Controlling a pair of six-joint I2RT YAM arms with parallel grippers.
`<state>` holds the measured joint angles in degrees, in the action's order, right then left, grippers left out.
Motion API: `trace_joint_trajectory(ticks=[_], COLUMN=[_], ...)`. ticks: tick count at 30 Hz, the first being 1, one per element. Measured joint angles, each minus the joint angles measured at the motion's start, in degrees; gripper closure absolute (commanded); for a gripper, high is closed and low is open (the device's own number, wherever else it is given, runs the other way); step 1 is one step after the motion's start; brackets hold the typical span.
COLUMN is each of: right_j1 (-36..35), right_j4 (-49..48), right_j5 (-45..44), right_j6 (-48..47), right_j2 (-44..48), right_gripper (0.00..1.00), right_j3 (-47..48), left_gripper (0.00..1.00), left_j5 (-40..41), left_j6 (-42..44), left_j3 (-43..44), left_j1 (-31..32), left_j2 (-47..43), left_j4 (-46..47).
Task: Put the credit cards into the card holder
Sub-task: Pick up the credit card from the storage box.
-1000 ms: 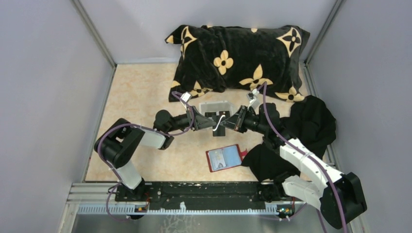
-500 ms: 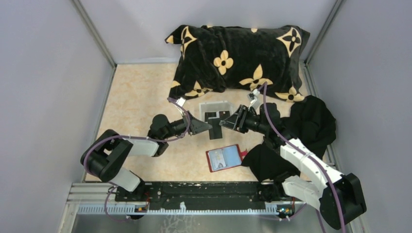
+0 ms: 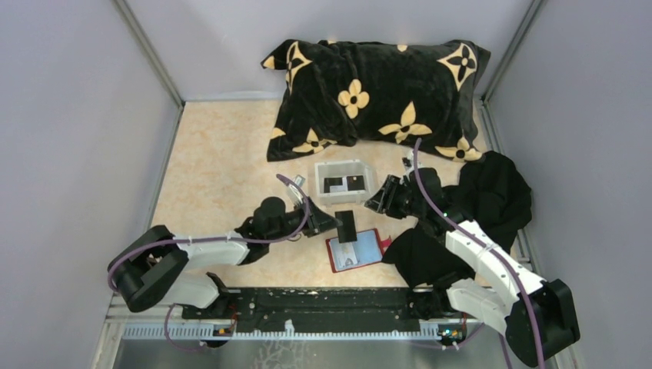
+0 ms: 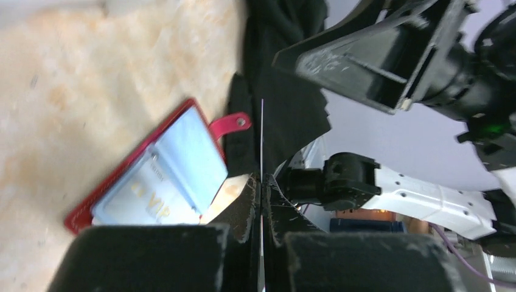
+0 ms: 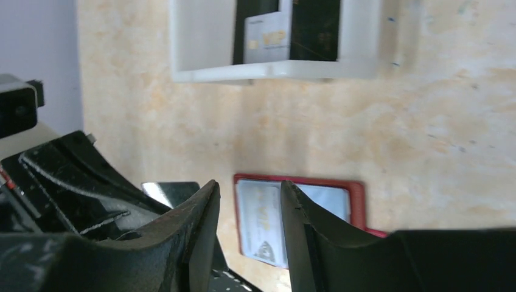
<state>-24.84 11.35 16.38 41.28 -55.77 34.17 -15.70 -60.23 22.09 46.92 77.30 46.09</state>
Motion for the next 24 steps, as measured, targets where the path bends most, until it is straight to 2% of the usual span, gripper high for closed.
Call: trace_joint_trajectory(ticks=[2, 11, 24], right_j1=[-0.1, -5.1, -9.5], right_j4=[2.4, 8.7, 9.9], right_j5=[-2.7, -14.2, -17.3], right_j6=[-1.0, -2.4, -0.5], right_j2=[0.0, -1.7, -2.1], right_gripper=[0.65, 1.00, 1.00], right_j3=[0.0, -0.1, -6.3], left_gripper=[1.00, 1.00, 1.00], left_j5=[3.5, 14.7, 18.2], left_j6=[-1.5, -8.1, -13.4], left_j3=[-0.1, -1.8, -1.0], left_j1=[2.8, 9.7, 13.0], left_j2=[-0.1, -0.7, 6.0], left_j4=[-3.8, -12.3, -14.8])
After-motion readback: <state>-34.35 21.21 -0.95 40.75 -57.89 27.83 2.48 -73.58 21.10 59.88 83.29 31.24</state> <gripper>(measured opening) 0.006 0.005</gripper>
